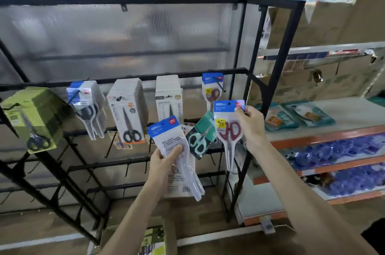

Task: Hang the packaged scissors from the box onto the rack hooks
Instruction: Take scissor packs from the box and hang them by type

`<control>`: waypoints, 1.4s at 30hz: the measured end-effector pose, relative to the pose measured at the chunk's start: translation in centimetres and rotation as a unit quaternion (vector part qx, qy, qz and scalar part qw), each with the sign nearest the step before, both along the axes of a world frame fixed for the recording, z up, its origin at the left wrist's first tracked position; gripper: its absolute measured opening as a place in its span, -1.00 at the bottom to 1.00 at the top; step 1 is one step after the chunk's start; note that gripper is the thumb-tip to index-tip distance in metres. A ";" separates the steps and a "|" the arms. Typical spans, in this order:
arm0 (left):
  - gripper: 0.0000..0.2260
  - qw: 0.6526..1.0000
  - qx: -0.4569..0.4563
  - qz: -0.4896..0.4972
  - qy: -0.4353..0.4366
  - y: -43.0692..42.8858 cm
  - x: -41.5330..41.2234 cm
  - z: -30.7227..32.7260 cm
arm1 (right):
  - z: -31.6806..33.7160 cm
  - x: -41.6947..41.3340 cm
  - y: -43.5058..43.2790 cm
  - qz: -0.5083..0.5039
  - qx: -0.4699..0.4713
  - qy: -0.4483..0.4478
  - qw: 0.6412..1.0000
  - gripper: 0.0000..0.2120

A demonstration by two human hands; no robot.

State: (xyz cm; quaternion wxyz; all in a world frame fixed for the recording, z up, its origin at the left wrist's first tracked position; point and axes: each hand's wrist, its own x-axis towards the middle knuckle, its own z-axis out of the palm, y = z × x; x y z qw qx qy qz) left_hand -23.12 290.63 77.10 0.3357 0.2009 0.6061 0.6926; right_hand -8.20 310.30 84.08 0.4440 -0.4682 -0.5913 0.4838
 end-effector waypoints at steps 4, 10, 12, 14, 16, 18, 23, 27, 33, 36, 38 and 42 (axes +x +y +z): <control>-0.80 1.000 -0.020 0.005 -0.001 2.2 -1.5 0.0 | 0.8 -2.4 3.8 -0.016 -0.001 -0.014 1.000 -0.81; -0.72 0.998 -0.062 -0.011 0.009 6.1 -3.3 -0.1 | -0.2 -5.1 7.9 -0.033 0.010 -0.065 0.997 -0.81; -0.73 0.998 -0.056 -0.018 0.016 7.1 -3.8 0.0 | -0.9 -5.8 8.5 -0.043 0.012 -0.071 0.996 -0.79; -0.79 0.998 -0.043 -0.032 0.019 8.0 -4.1 0.1 | -1.4 -6.2 9.1 -0.048 0.012 -0.065 0.997 -0.79; -0.81 0.998 -0.038 -0.045 0.023 8.9 -4.4 0.2 | -1.8 -6.8 9.9 -0.047 0.006 -0.057 0.997 -0.81; -0.81 0.998 -0.033 -0.056 0.024 9.6 -4.7 0.0 | -2.0 -7.8 11.0 -0.050 0.003 -0.063 0.997 -0.83; -0.83 0.997 -0.032 -0.064 0.038 10.4 -5.4 -0.7 | -1.9 -10.6 14.6 -0.032 -0.019 -0.033 0.999 -0.77; -0.87 0.996 -0.046 -0.060 0.049 10.6 -6.3 -1.3 | -1.9 -13.0 17.7 -0.009 -0.048 -0.007 0.999 -0.72; -0.88 0.995 -0.053 -0.063 0.049 10.6 -6.5 -1.3 | -1.3 -14.2 17.2 -0.015 -0.055 -0.027 0.998 -0.68; -0.90 0.997 -0.049 -0.054 0.034 10.3 -5.9 -0.8 | -2.5 -12.4 14.1 -0.021 -0.047 -0.039 0.998 -0.77; -0.89 0.998 -0.046 -0.043 0.020 10.0 -5.4 -0.6 | -4.2 -10.9 11.5 0.000 -0.070 -0.054 0.996 -0.83; -0.87 0.999 -0.038 -0.011 -0.014 9.3 -3.9 -0.2 | -6.7 -6.7 5.8 0.021 -0.039 -0.111 0.993 -0.65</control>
